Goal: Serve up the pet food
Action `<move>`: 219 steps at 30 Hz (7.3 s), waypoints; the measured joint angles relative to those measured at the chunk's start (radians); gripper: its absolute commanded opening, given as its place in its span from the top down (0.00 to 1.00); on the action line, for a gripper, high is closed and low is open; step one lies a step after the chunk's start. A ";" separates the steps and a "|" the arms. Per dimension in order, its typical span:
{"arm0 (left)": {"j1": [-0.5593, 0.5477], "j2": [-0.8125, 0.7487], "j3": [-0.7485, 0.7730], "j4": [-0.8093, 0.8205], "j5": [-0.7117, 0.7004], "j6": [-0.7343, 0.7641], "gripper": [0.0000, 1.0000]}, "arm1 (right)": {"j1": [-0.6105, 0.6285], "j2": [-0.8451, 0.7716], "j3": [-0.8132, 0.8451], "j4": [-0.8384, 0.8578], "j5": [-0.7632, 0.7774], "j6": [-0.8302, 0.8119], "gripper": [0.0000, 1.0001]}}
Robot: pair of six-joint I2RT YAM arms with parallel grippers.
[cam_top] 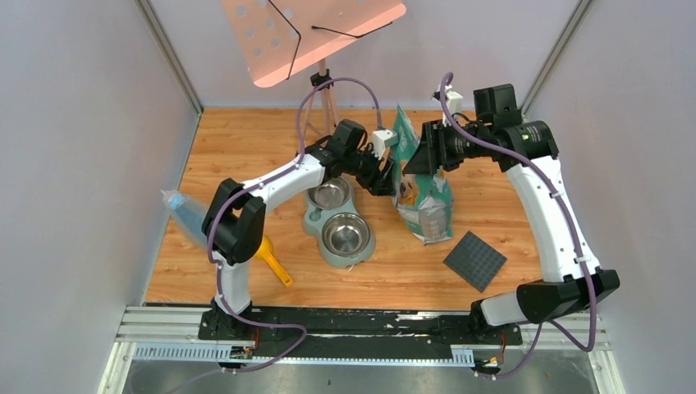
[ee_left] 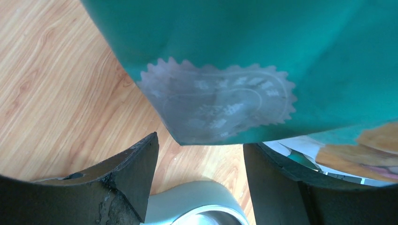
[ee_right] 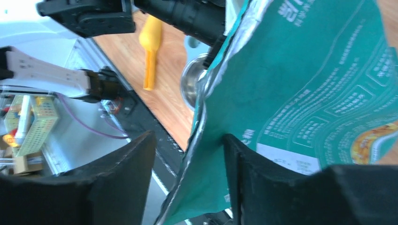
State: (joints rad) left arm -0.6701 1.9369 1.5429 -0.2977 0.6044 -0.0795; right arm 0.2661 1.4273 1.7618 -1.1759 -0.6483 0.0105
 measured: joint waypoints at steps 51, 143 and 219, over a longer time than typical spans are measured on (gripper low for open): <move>0.005 -0.221 0.543 -0.467 -0.098 0.077 0.23 | -0.258 0.087 0.121 0.079 -0.226 0.160 0.64; 0.027 -0.053 0.414 -0.144 0.121 -0.422 1.00 | -0.004 0.015 -0.053 0.233 0.160 0.190 1.00; -0.125 -0.018 0.727 -0.341 -0.536 -0.417 0.40 | 0.120 -0.037 0.018 0.166 0.561 0.014 0.77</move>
State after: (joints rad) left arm -0.7948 1.9190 2.2700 -0.6388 0.0689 -0.4961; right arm 0.3862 1.3899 1.7802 -1.0096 -0.0875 0.0250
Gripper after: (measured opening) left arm 0.624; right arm 0.239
